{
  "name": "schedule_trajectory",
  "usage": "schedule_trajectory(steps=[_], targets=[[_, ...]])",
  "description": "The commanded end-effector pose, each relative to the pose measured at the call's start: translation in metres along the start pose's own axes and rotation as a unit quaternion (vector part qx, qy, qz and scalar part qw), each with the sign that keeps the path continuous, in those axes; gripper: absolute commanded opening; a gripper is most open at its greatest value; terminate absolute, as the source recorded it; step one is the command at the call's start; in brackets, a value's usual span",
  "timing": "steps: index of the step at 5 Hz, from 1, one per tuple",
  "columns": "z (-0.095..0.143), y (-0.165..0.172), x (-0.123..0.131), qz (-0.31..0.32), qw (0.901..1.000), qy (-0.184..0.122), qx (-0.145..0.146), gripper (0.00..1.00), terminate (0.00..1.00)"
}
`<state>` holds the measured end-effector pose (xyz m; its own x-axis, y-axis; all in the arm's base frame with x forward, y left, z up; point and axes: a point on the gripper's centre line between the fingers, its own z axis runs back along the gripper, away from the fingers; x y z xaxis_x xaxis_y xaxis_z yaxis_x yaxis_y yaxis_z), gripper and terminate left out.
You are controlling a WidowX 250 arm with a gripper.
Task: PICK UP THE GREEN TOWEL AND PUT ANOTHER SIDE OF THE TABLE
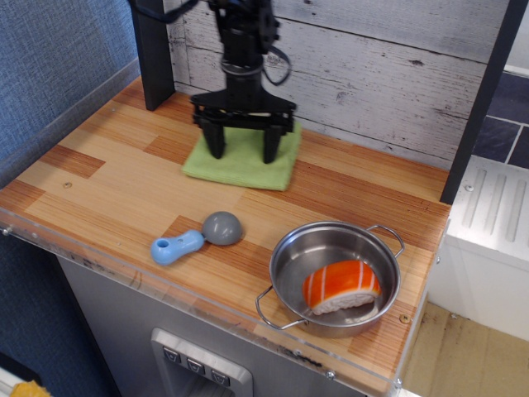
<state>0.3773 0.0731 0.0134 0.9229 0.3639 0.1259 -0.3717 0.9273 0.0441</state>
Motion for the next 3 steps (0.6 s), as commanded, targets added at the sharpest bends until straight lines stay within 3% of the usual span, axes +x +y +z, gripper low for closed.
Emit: schedule_trajectory(steps=[1, 3], targets=[[0.014, 0.002, 0.004, 0.001, 0.9998, -0.016, -0.008, 1.00, 0.00], [0.033, -0.006, 0.003, -0.008, 0.9994, -0.033, -0.010, 1.00, 0.00]])
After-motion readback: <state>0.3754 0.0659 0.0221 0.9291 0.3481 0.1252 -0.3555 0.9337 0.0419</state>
